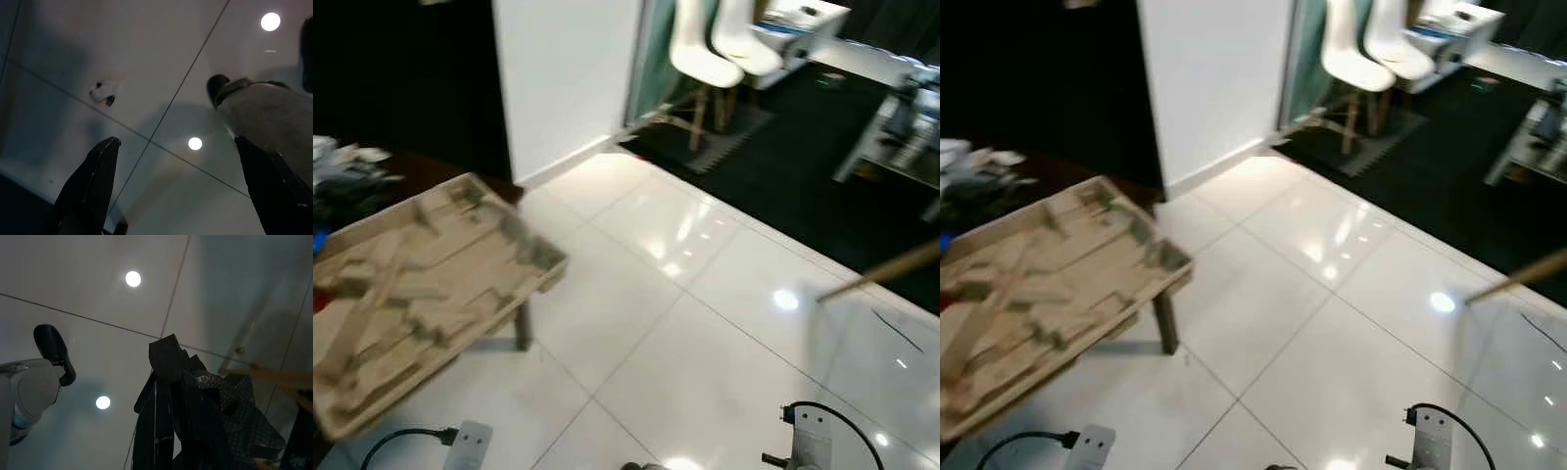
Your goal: Picking trash to rubbish bin
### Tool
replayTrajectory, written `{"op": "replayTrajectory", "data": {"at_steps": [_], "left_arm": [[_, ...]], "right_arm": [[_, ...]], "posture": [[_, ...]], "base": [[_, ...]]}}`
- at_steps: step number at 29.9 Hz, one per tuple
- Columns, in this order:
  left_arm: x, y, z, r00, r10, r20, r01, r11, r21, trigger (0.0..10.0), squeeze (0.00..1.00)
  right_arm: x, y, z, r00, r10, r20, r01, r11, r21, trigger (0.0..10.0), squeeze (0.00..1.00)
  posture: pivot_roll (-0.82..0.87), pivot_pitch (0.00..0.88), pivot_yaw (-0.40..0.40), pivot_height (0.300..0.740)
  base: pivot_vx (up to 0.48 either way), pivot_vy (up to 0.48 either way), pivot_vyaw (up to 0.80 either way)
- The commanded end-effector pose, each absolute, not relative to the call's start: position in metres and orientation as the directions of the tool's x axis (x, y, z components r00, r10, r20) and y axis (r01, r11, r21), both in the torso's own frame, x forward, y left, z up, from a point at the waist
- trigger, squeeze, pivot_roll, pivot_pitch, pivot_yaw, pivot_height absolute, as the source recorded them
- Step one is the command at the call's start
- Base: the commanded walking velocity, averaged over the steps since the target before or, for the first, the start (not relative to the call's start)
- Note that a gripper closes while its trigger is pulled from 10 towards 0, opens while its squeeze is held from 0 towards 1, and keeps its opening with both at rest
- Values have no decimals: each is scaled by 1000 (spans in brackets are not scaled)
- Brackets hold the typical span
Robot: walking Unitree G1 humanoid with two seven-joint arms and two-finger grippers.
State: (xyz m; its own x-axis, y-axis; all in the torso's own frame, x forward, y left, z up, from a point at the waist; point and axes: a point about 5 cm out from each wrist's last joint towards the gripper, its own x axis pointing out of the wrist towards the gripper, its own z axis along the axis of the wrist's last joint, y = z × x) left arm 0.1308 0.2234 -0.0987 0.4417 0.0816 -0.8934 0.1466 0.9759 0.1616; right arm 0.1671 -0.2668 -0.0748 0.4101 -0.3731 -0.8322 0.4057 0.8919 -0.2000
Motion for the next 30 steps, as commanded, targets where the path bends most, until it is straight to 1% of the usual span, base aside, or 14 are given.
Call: {"op": "replayTrajectory", "data": {"at_steps": [1, 3, 4, 5, 7, 10, 13, 15, 16, 17, 23, 30], "left_arm": [[117, 216, -105, 389, 46, -920, 148, 983, 112, 10000, 0], [112, 216, -106, 370, 43, -928, 138, 985, 101, 10000, 0], [112, 216, -106, 370, 43, -928, 138, 985, 101, 10000, 0], [111, 216, -107, 367, 44, -929, 133, 986, 99, 10000, 0], [111, 216, -107, 367, 44, -929, 133, 986, 99, 10000, 0], [107, 215, -108, 357, 46, -933, 135, 986, 100, 10000, 0], [106, 214, -108, 354, 45, -934, 134, 986, 98, 10000, 0], [106, 214, -109, 352, 41, -935, 139, 986, 96, 10000, 0], [106, 214, -109, 352, 41, -935, 139, 986, 96, 10000, 0], [106, 214, -109, 350, 39, -936, 143, 985, 95, 10000, 0], [108, 213, -108, 352, 36, -935, 148, 985, 94, 10000, 0], [108, 212, -108, 352, 32, -935, 149, 985, 90, 10000, 0]], "right_arm": [[165, -268, -76, 405, -372, -835, 396, 895, -207, 10000, 0], [166, -268, -75, 413, -368, -833, 377, 902, -211, 10000, 0], [166, -268, -75, 413, -368, -833, 377, 902, -211, 10000, 0], [170, -268, -73, 430, -367, -825, 381, 902, -203, 10000, 0], [170, -268, -73, 430, -367, -825, 381, 902, -203, 10000, 0], [186, -270, -64, 482, -375, -792, 383, 903, -195, 10000, 0], [194, -272, -60, 505, -379, -776, 381, 904, -194, 10000, 0], [204, -273, -53, 539, -376, -754, 366, 911, -192, 10000, 0], [204, -273, -53, 539, -376, -754, 366, 911, -192, 10000, 0], [215, -273, -46, 575, -369, -730, 356, 916, -183, 10000, 0], [232, -272, -35, 624, -356, -695, 347, 924, -162, 10000, 0], [242, -267, -30, 665, -315, -677, 328, 938, -114, 10000, 0]], "posture": [[137, 82, -60, 740], [135, 79, -62, 740], [135, 79, -62, 740], [135, 79, -62, 740], [135, 79, -62, 740], [128, 77, -61, 740], [125, 77, -61, 740], [120, 76, -62, 740], [120, 76, -62, 740], [116, 74, -62, 740], [109, 73, -61, 740], [107, 74, -61, 740]], "base": [[0, -431, 0], [0, -467, 0], [0, -465, 0], [0, -465, 0], [0, -465, 0], [0, -455, 0], [0, -454, 0], [0, -456, 0], [0, -454, 0], [0, -458, 0], [0, -456, 0], [0, -455, 0]]}}
